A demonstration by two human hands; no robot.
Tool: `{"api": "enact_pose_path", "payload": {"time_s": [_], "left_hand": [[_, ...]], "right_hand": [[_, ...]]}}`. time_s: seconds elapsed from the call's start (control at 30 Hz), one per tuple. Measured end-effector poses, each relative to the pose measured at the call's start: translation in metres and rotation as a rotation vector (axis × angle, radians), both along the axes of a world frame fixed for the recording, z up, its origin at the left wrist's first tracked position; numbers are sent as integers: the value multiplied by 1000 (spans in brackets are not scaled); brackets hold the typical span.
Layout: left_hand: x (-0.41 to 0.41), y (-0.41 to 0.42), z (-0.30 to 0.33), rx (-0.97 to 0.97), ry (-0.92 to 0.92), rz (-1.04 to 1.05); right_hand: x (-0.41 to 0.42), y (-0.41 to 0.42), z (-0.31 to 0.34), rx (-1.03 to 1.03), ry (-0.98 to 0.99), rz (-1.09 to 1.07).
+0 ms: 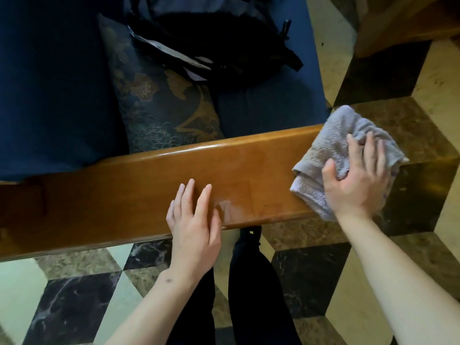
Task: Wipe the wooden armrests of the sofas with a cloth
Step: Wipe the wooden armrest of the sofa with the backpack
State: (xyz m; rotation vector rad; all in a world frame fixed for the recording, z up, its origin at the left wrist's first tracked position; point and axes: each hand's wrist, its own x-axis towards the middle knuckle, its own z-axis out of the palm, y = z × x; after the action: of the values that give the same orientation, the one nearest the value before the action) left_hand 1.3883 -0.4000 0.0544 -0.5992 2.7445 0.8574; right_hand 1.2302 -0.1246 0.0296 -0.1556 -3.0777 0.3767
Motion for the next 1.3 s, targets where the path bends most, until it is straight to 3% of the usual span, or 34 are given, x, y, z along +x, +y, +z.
{"api": "enact_pose_path", "payload": {"time_s": [0.2, 0.33, 0.43, 0.87, 1.1, 1.3], "left_hand": [[25, -14, 3, -18, -29, -30], [43, -42, 2, -2, -33, 13], [59, -72, -1, -5, -25, 68], [120, -210, 18, 76, 64, 660], [132, -232, 20, 149, 226, 677], [129, -225, 21, 104, 187, 630]], "right_hand": [[17, -29, -5, 8, 16, -123], [39, -64, -10, -3, -3, -22], [58, -115, -9, 1, -1, 140], [157, -353, -7, -65, -101, 729], [175, -418, -10, -190, -17, 1264], [138, -392, -12, -118, -44, 1641]]}}
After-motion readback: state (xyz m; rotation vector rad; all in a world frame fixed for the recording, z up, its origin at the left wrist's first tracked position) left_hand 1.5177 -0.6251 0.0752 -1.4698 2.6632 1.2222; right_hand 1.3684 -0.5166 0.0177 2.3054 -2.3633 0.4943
